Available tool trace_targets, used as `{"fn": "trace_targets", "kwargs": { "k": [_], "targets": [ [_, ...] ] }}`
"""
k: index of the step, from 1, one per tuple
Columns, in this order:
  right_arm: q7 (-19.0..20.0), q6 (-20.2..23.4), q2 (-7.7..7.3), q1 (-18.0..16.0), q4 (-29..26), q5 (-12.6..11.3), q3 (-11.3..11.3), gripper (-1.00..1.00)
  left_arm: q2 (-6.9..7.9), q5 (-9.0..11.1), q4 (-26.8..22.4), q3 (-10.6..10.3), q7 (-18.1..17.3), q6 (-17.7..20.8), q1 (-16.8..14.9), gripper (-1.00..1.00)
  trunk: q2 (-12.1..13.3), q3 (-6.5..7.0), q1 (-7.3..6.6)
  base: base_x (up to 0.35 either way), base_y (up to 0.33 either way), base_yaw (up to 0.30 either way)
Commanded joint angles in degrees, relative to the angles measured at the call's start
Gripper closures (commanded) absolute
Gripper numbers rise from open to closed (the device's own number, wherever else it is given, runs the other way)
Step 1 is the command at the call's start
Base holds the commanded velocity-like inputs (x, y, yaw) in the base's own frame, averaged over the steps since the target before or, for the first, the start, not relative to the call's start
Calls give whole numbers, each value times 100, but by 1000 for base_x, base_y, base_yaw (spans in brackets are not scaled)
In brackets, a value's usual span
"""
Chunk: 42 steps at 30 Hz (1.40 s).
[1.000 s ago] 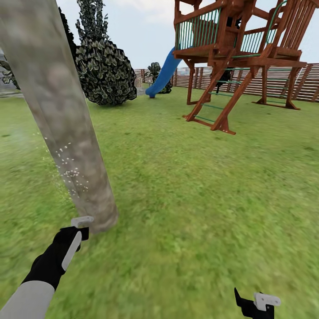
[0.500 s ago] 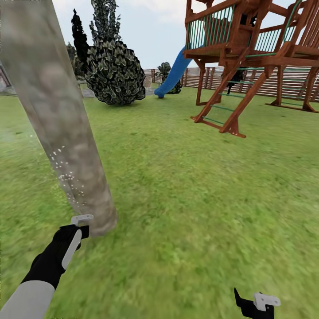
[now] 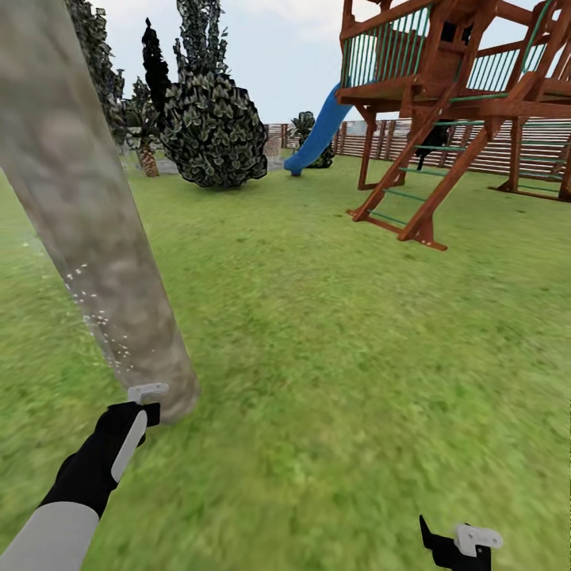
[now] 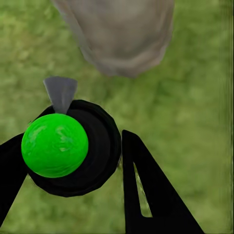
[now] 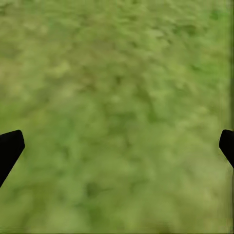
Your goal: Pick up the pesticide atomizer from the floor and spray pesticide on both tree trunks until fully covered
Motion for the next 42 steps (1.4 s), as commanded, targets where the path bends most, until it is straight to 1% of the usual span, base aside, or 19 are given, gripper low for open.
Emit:
{"fn": "trace_targets", "kwargs": {
  "k": [1,14,23,32,40,42],
  "targets": [
    [0,0,0,0,0,4,0,-100,0,-8,0,0,1,1,0,100,0,0,0,169,-254,32],
    [0,0,9,0,2,9,0,-100,9,-11,0,8,1,1,-1,100,0,0,0,169,-254,244],
    [0,0,9,0,2,9,0,-100,9,-10,0,8,1,1,-2,100,0,0,0,136,-257,22],
    [0,0,9,0,2,9,0,-100,9,-11,0,9,1,1,-1,100,0,0,0,93,-266,244],
    [0,0,9,0,2,9,0,-100,9,-11,0,26,1,1,-3,100,0,0,0,124,-266,22],
    [0,0,9,0,2,9,0,-100,9,-10,0,28,1,1,-1,100,0,0,0,137,-266,183]
  ]
}}
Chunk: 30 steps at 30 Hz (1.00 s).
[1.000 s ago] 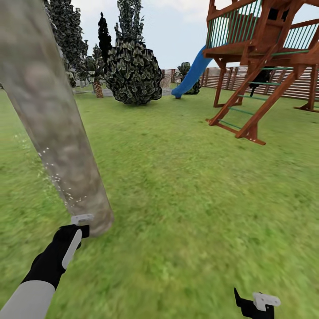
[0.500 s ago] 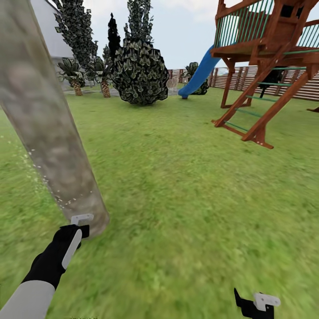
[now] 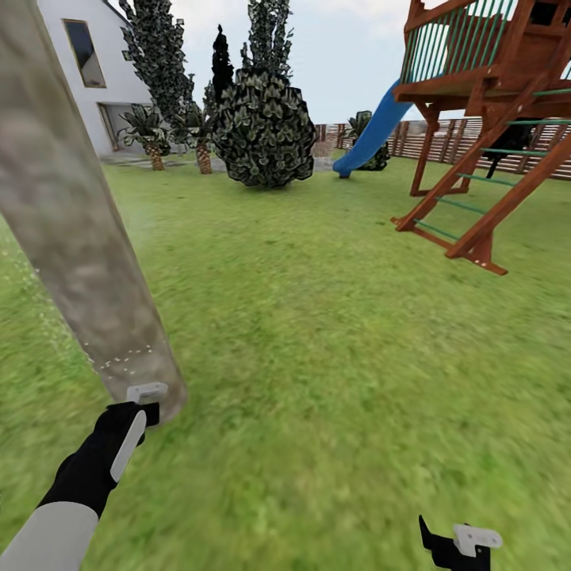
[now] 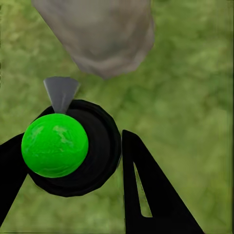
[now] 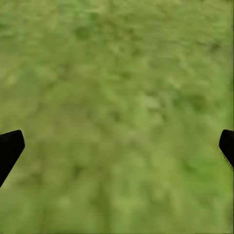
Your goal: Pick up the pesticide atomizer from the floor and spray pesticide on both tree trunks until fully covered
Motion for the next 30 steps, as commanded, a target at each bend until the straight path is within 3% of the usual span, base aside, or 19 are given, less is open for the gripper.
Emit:
{"fn": "trace_targets", "kwargs": {
  "k": [1,9,17,24,27,30],
  "targets": [
    [0,0,0,0,0,0,0,-100,0,-6,0,-1,0,1,-1,100,0,0,0,137,-266,249],
    [0,0,0,0,0,0,0,-100,0,2,0,15,9,-16,-2,100,0,0,0,89,-267,274],
    [0,0,68,0,0,-6,0,-100,71,3,9,-13,-27,-25,-21,100,0,0,0,0,-28,277],
    [0,0,70,0,0,-9,0,-100,37,20,-8,-54,-56,45,-324,100,0,0,0,-78,0,52],
    [0,0,70,0,0,-9,-6,-100,-1,22,-9,-56,-53,154,-687,100,0,0,0,-196,0,0],
    [0,0,70,0,0,-9,-6,-100,10,30,-3,-142,-68,525,-1091,100,0,0,0,-17,0,0]
  ]
}}
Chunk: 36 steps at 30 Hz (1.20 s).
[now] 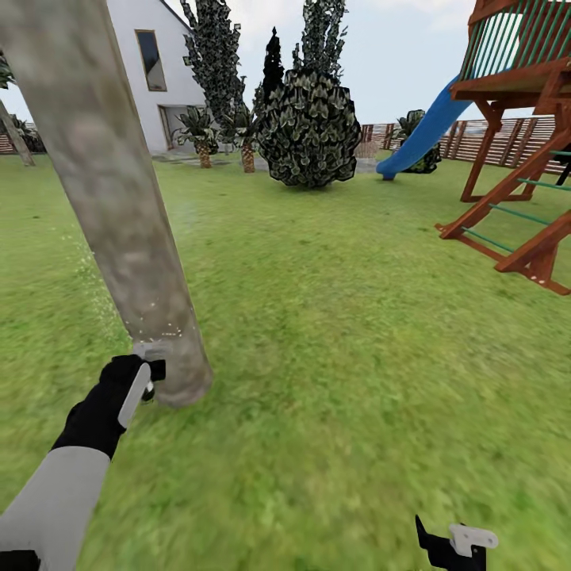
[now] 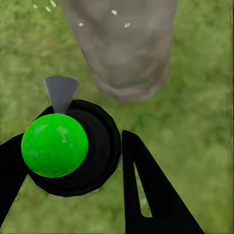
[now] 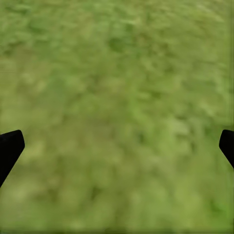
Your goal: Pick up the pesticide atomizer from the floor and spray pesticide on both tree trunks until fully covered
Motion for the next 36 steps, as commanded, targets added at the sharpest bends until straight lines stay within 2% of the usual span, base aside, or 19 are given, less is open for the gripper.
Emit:
{"fn": "trace_targets", "kwargs": {
  "k": [1,2,3,5,8,10,11,12,13,14,17,20,23,24,26,31,33,35,36],
  "targets": [
    [0,0,0,0,0,0,0,-100,24,10,3,-14,-9,32,-81,100,0,-1,0,-2,0,0],
    [0,0,0,0,0,0,-1,-100,75,-3,4,-20,-16,53,-148,100,0,-1,0,0,0,0],
    [0,0,0,0,0,0,0,-100,328,10,13,7,-22,68,-205,100,0,-1,0,0,0,0],
    [0,0,0,0,0,0,3,-100,639,23,72,20,-23,71,-221,100,0,-1,0,0,0,0],
    [0,0,0,0,0,0,5,-100,906,45,94,-7,-203,75,-226,100,0,-1,0,0,0,0],
    [0,0,0,0,0,0,4,-100,911,7,93,-33,-1417,72,-215,100,0,-1,0,0,0,0],
    [0,0,0,0,0,0,4,-100,881,2,93,-53,-1790,75,-228,100,0,-1,0,0,0,0],
    [0,0,0,0,0,0,5,-100,867,3,81,-109,-1907,96,-234,100,0,-1,0,0,0,0],
    [0,0,0,0,0,0,6,-100,803,34,26,-397,-2086,412,-268,100,0,-1,0,0,0,0],
    [0,0,0,0,0,0,6,-100,725,47,15,-508,-2260,579,-390,100,0,-1,0,0,0,0],
    [0,0,0,0,0,0,2,-100,783,8,20,-550,-2625,763,-496,100,0,-1,0,0,0,0],
    [0,0,0,0,0,0,3,-100,1245,42,93,-537,-2729,847,-614,100,0,-1,0,0,0,0],
    [0,0,0,0,0,0,4,-100,1781,-1,117,-529,-3240,838,-636,100,0,-1,0,0,0,0],
    [0,0,0,0,0,0,4,-100,1876,-6,118,-529,-3295,837,-680,100,0,-1,0,0,0,0],
    [0,0,0,0,0,0,3,-100,1922,-4,92,-546,-3326,847,-731,100,0,-1,0,0,0,0],
    [0,0,0,0,0,0,5,-100,1811,49,-350,-637,-3339,1003,-760,100,0,-1,0,0,0,0],
    [0,0,0,0,0,0,5,-100,1725,59,-546,-775,-3343,1034,-758,100,0,-1,0,0,0,0],
    [0,0,0,0,0,0,6,-100,1758,37,-531,-837,-3342,1035,-760,100,0,-1,0,0,0,0],
    [0,0,0,0,0,0,6,-100,1846,15,-500,-818,-3342,1032,-789,100,0,-1,0,0,0,0]
  ]
}}
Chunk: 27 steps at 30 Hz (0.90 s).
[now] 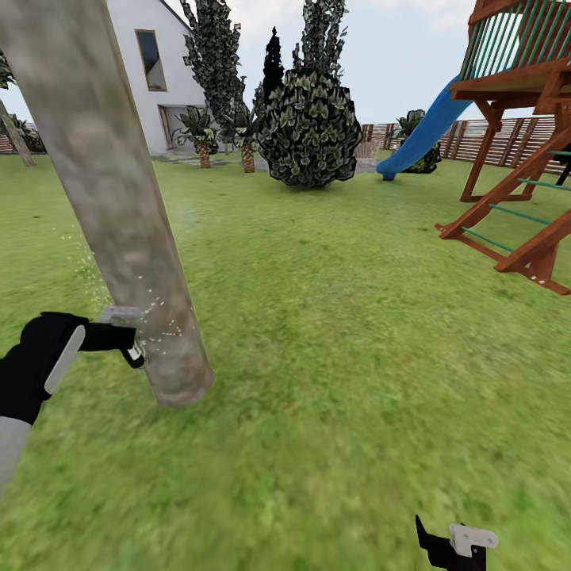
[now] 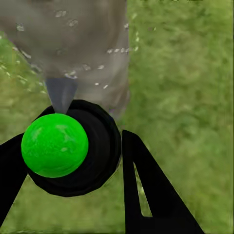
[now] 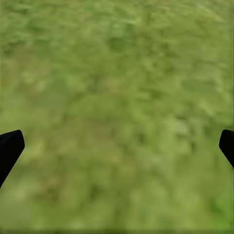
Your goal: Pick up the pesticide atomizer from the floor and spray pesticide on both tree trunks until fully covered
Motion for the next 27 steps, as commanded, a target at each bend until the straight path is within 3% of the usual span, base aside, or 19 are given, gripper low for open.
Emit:
{"fn": "trace_targets", "kwargs": {
  "k": [1,3,9,12,14,16,17,19,21,22,26,27],
  "targets": [
    [0,0,0,0,0,0,0,-100,132,56,13,81,-1,4,-62,100,0,0,0,0,0,0],
    [0,0,0,0,0,0,0,-100,254,77,-30,452,0,13,-378,100,0,0,0,0,0,0],
    [0,0,0,0,0,0,-1,-100,225,81,-11,473,0,5,-447,100,0,0,0,0,0,0],
    [0,0,0,0,0,0,0,-100,247,49,115,506,-4,-58,-80,100,0,0,0,0,0,0],
    [0,0,0,0,0,0,0,-100,265,28,120,544,-3,-31,-70,100,0,0,0,0,0,0],
    [0,0,0,0,0,0,0,-100,281,23,106,583,5,-11,-247,100,0,0,0,0,0,0],
    [0,0,0,0,0,0,0,-100,291,22,122,613,7,2,-716,100,0,0,0,0,0,0],
    [-1,0,0,0,0,0,-2,-100,321,21,127,621,12,10,-1154,100,0,0,0,0,0,0],
    [-1,0,0,0,0,0,-2,-100,389,21,127,623,13,30,-1336,100,0,0,0,0,0,0],
    [-2,0,0,0,0,0,-2,-100,538,24,131,621,11,49,-1383,100,0,0,0,0,0,0],
    [-1,0,0,0,0,0,0,-100,641,30,156,553,8,54,-1284,100,0,0,0,0,0,0],
    [-2,0,0,0,0,0,-1,-100,627,35,146,321,8,38,-1000,100,0,0,0,0,0,0]
  ]
}}
